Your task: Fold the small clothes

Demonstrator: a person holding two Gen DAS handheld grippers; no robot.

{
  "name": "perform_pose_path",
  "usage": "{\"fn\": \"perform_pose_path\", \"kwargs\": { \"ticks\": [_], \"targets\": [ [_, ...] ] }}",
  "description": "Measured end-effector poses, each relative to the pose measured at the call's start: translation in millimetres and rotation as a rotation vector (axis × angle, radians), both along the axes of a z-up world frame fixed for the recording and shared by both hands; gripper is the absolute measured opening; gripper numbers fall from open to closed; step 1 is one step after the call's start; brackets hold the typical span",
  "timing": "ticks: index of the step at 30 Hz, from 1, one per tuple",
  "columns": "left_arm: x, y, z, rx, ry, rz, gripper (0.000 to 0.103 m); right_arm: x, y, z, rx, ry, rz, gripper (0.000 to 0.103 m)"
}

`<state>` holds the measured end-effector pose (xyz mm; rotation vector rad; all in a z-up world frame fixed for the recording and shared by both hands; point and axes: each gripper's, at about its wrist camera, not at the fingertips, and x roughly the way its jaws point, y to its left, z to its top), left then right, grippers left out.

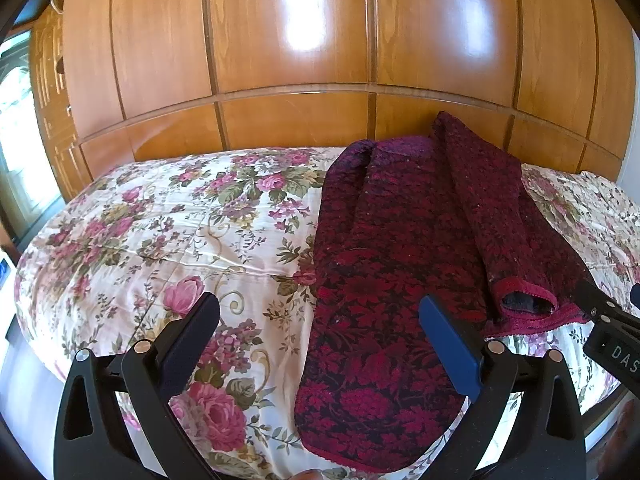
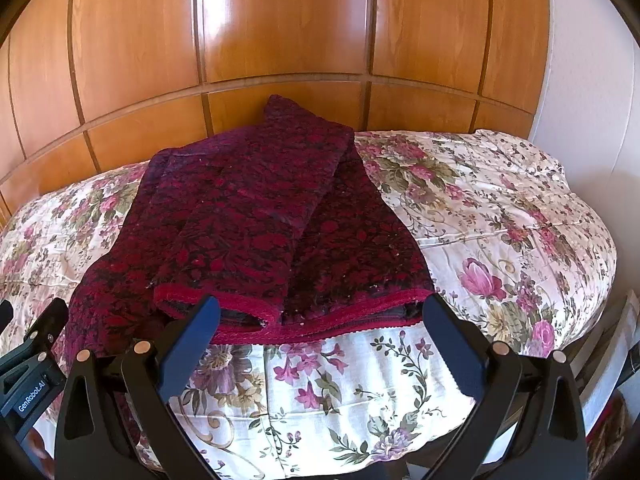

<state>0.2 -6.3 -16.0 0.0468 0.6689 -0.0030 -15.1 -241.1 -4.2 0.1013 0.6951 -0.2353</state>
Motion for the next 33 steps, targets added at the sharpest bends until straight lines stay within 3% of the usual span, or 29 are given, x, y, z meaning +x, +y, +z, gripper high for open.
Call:
{"fn": "perform_pose_path", "kwargs": {
  "ticks": [10, 27, 33],
  "targets": [
    [-2, 0, 10, -0.016, -0.026, 0.006, 0.099, -5, 9, 8, -0.029, -0.044, 0.02, 0.101],
    [-5, 2, 13, -0.02, -0.034, -0.001, 0.099, -7, 7, 7, -0.03, -0.039, 0.018, 0.101],
    [-1, 10, 5, -0.103, 0.037, -0.154, 0.099, -5, -2, 7, 0.007, -0.024, 0.016, 0.101]
  ]
}}
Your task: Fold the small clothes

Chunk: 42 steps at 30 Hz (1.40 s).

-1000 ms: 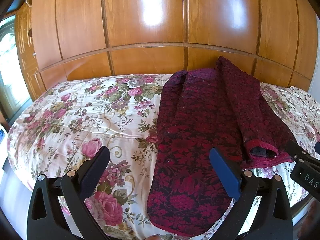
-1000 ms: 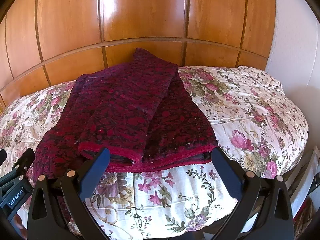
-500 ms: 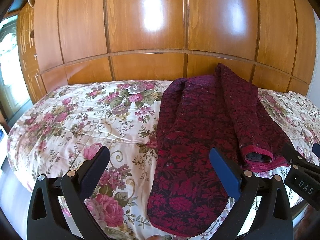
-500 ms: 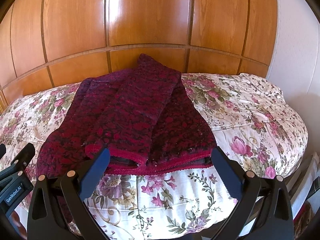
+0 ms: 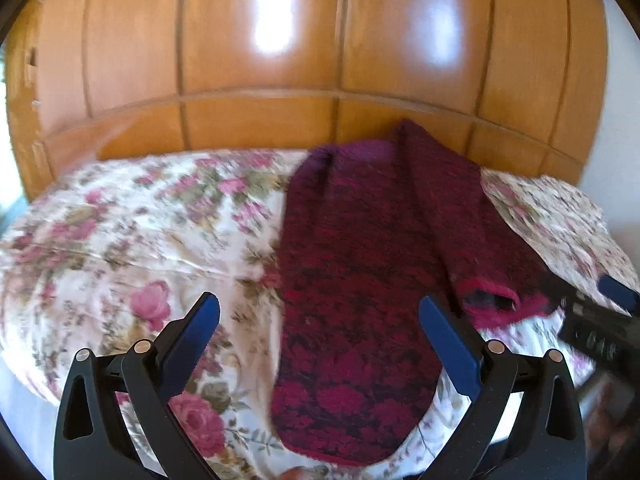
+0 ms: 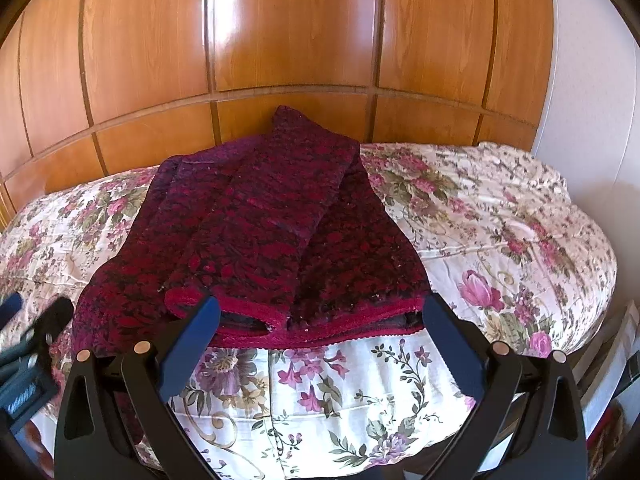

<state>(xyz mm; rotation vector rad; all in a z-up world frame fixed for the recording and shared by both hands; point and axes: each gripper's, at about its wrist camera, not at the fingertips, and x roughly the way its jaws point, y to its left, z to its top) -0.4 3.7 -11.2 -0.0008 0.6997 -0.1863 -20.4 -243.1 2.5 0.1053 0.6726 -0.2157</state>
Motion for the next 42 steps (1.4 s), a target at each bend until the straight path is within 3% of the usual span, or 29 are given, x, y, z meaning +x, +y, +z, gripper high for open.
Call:
{"fn": "perform_pose_path", "kwargs": {
  "ticks": [9, 12, 15, 17, 19, 22, 24, 26, 32, 36, 42],
  "targets": [
    [-24, -17, -25, 0.061, 0.046, -0.27, 0.098, 1, -1, -3, 0.059, 0.007, 0.125, 0.101],
    [-23, -27, -39, 0.124, 0.076, -0.313, 0.081, 8, 13, -2, 0.026, -0.001, 0.176, 0.101],
    [-21, -33, -47, 0.144, 0.085, -0.337, 0.079, 22, 29, -6, 0.009, 0.013, 0.251, 0.101],
    [-21, -38, -54, 0.173, 0.082, -0.351, 0.062, 33, 38, -12, 0.002, 0.035, 0.308, 0.099],
    [-17, -36, -58, 0.182, 0.086, -0.344, 0.031, 46, 47, -22, -0.008, 0.075, 0.364, 0.091],
    [-10, -18, -47, 0.074, 0.092, -0.338, 0.02, 64, 54, -37, -0.042, 0.148, 0.414, 0.062],
    [-6, -3, -32, -0.018, 0.086, -0.336, 0.019, 68, 51, -37, -0.053, 0.153, 0.412, 0.034],
    [-2, 10, -17, -0.081, 0.075, -0.321, 0.019, 68, 38, -24, 0.017, 0.115, 0.409, 0.025],
    [30, 48, 14, -0.285, 0.074, -0.264, 0.019, 68, -3, 9, 0.119, 0.038, 0.337, 0.016],
    [66, 77, 22, -0.389, 0.07, -0.174, 0.018, 75, -47, 26, 0.155, -0.006, 0.223, 0.014],
    [132, 125, 10, -0.455, 0.103, 0.027, 0.018, 91, -126, 23, 0.216, -0.009, 0.003, 0.013]
  ]
}}
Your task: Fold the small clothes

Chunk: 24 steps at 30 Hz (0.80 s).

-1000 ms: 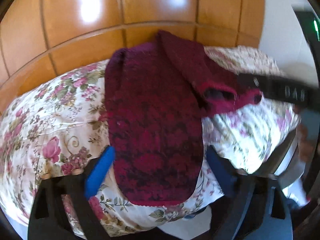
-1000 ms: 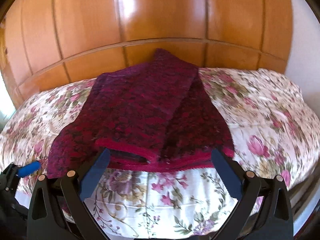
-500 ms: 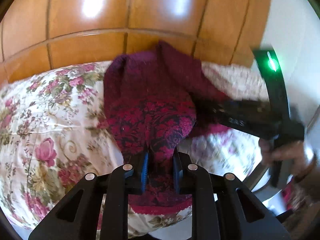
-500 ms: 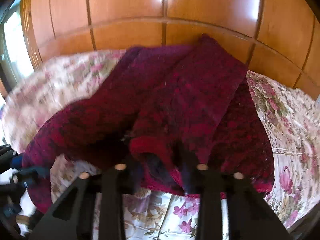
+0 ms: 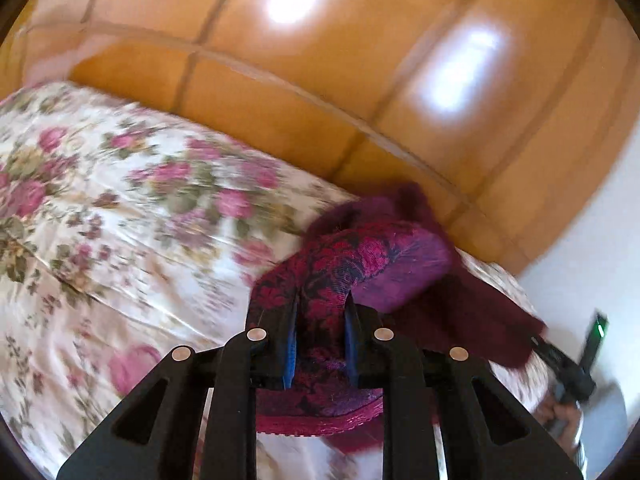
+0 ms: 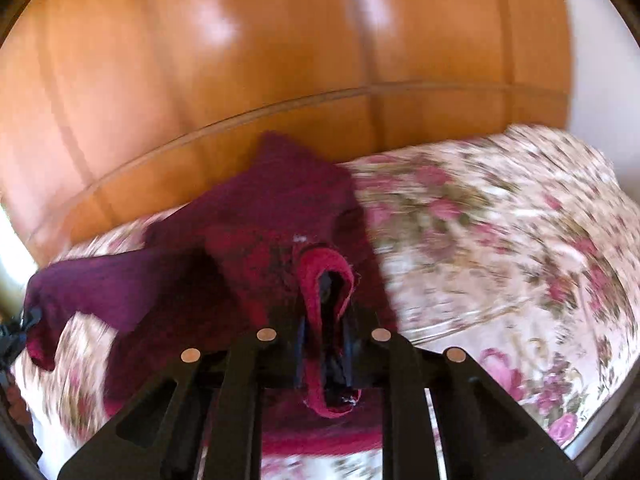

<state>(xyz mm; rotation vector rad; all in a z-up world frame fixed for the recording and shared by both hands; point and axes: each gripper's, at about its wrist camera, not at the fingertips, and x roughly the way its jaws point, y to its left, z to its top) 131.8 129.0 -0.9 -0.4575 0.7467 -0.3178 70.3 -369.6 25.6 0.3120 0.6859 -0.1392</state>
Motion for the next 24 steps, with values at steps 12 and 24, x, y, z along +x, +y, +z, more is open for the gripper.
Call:
{"fn": "perform_pose_path", "kwargs": {
  "ticks": [12, 24],
  "targets": [
    [108, 68, -49, 0.077, 0.211, 0.296, 0.022, 43, -140, -60, 0.05, 0.201, -0.361, 0.013],
    [45, 56, -33, -0.058, 0.099, 0.232, 0.081, 4, -115, -40, 0.073, 0.133, -0.288, 0.082]
  ]
}}
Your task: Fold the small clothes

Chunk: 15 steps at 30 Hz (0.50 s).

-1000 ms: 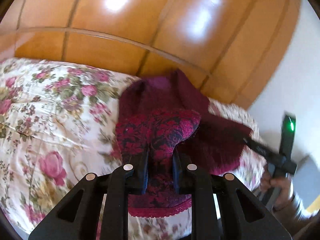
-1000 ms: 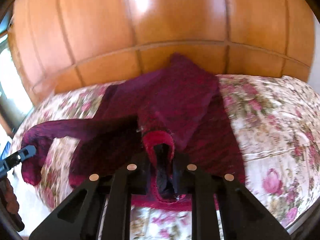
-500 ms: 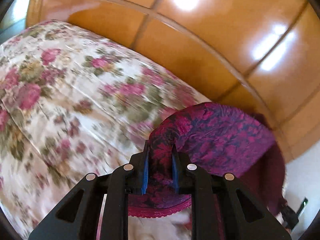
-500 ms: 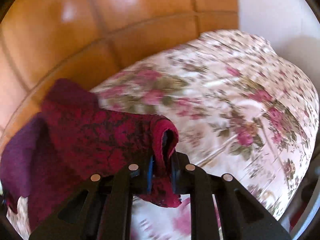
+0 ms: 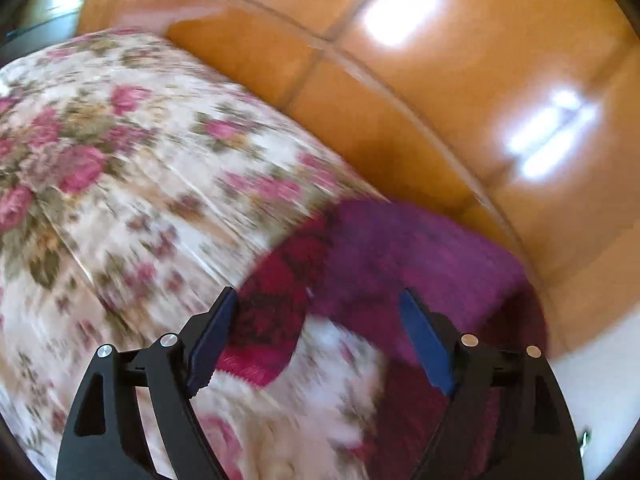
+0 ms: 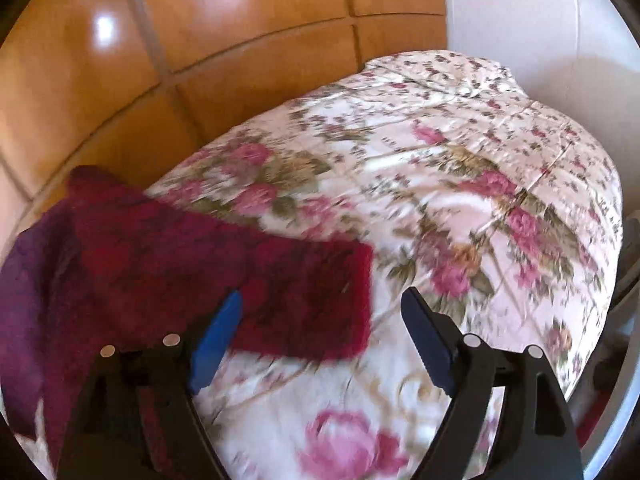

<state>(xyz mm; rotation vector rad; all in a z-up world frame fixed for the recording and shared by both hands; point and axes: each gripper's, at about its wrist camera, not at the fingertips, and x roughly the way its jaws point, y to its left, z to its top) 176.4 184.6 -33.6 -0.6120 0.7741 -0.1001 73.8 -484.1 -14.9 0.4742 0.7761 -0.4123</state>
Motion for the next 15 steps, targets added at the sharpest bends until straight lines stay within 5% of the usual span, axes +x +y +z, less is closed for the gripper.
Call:
{"fn": "perform_pose_path", "kwargs": {
  "ticks": [3, 6, 11, 13, 15],
  "targets": [
    [-30, -31, -7, -0.042, -0.022, -0.189, 0.081, -20, 29, 0, 0.12, -0.034, 0.156, 0.085],
    [-44, -65, -32, -0.111, 0.044, -0.344, 0.081, -21, 58, -20, 0.258, 0.002, 0.3, 0.085],
    [-40, -103, -65, -0.298, 0.154, -0.456, 0.081, -2, 93, -47, 0.299, 0.083, 0.361, 0.076],
    [-37, -113, -73, -0.309, 0.177, -0.454, 0.08, 5, 101, -48, 0.277, 0.089, 0.371, 0.072],
    [-33, -119, -79, -0.292, 0.191, -0.447, 0.065, 9, 104, -49, 0.256, 0.098, 0.375, 0.063]
  ]
}}
